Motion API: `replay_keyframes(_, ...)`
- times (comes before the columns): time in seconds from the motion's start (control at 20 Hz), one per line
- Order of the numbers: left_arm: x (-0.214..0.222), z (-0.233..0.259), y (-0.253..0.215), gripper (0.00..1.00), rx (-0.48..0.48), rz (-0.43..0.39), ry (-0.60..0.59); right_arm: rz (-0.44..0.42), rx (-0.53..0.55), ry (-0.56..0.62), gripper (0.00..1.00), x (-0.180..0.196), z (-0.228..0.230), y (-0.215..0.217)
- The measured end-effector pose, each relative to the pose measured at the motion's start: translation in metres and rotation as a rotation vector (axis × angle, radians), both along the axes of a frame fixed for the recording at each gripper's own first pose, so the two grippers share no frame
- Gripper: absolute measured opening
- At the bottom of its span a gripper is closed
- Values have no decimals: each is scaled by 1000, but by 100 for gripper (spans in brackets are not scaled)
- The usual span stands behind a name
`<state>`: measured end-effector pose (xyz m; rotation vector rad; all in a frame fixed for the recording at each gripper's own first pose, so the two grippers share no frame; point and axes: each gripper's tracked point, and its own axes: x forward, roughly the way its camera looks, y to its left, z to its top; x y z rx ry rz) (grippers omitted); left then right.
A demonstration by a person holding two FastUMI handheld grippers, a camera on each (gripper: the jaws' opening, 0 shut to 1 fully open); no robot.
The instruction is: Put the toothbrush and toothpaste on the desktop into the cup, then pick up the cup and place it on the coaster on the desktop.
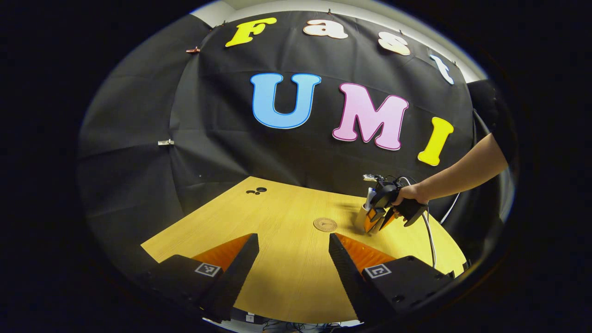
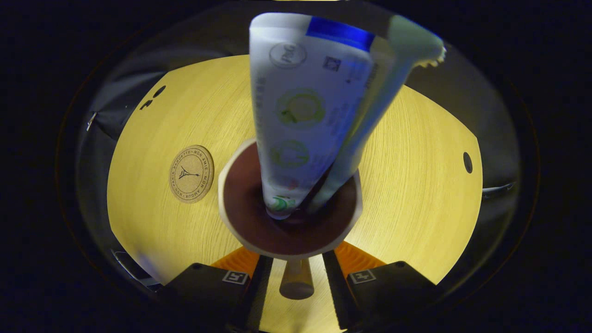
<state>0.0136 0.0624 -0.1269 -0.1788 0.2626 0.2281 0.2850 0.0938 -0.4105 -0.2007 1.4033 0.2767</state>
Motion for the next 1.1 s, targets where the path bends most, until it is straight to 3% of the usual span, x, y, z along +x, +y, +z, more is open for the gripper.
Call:
replay_keyframes(0.05,-1,1,1,97,-1,3,0,-6,8,9,58,0,0,2)
replay_keyframes(0.1,-2,-1,1,97,-3,6,2,-13,13,14,43,0,-1,3)
replay_keyframes(0.15,-3,-2,1,97,-5,8,8,-19,19,13,44,3,1,4)
replay_keyframes(0.2,-4,-4,1,97,-5,10,14,-17,19,11,35,3,-4,4)
replay_keyframes(0.35,-2,-7,1,97,-6,9,21,28,15,-9,32,5,-1,1)
replay_keyframes(0.4,-2,-7,-1,100,-4,6,23,41,13,-17,25,5,0,0)
replay_keyframes(0.45,-1,-7,-1,97,1,1,25,51,10,-23,24,5,1,-2)
replay_keyframes(0.5,0,-7,-2,97,6,-5,27,56,6,-29,31,5,2,-3)
replay_keyframes(0.85,5,-7,-3,97,7,-25,21,74,62,-89,30,7,27,21)
replay_keyframes(1.1,1,-8,2,97,7,-23,16,132,77,-111,30,4,45,51)
